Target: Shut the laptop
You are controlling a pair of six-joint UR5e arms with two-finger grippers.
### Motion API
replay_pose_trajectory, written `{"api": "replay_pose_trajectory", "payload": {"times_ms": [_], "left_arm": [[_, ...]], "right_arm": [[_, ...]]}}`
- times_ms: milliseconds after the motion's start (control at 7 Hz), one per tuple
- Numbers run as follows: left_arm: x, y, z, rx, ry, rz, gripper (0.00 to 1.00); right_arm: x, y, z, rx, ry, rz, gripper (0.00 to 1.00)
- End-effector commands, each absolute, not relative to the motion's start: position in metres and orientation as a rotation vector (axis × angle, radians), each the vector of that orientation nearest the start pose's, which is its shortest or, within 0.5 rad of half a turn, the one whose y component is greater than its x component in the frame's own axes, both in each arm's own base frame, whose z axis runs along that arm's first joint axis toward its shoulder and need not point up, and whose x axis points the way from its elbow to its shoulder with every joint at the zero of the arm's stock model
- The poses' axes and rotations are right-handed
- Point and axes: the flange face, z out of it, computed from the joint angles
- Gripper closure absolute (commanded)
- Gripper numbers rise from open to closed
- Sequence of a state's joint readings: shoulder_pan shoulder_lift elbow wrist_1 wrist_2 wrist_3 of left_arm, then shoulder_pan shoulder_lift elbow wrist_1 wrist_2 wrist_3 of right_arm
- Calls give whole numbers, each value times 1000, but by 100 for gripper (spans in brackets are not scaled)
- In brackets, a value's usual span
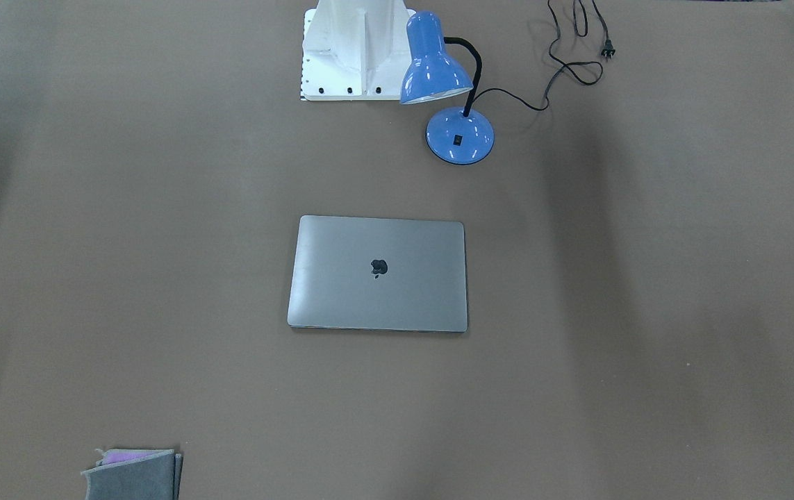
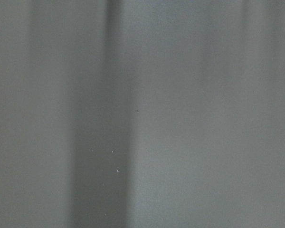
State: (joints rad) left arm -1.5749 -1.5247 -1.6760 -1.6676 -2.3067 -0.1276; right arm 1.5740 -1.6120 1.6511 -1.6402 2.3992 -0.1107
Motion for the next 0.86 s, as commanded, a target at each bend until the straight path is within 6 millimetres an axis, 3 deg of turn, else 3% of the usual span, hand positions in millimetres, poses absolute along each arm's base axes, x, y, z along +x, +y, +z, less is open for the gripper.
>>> {"api": "replay_pose_trajectory", "payload": {"times_ms": [0,714], "left_arm": [[-68,-482,623,100,741,-69,2],[-68,-484,620,105,741,-69,2]], "right_arm": [[62,-475,639,24,-826,-91,0],[62,-479,638,28,-822,-93,0]]}}
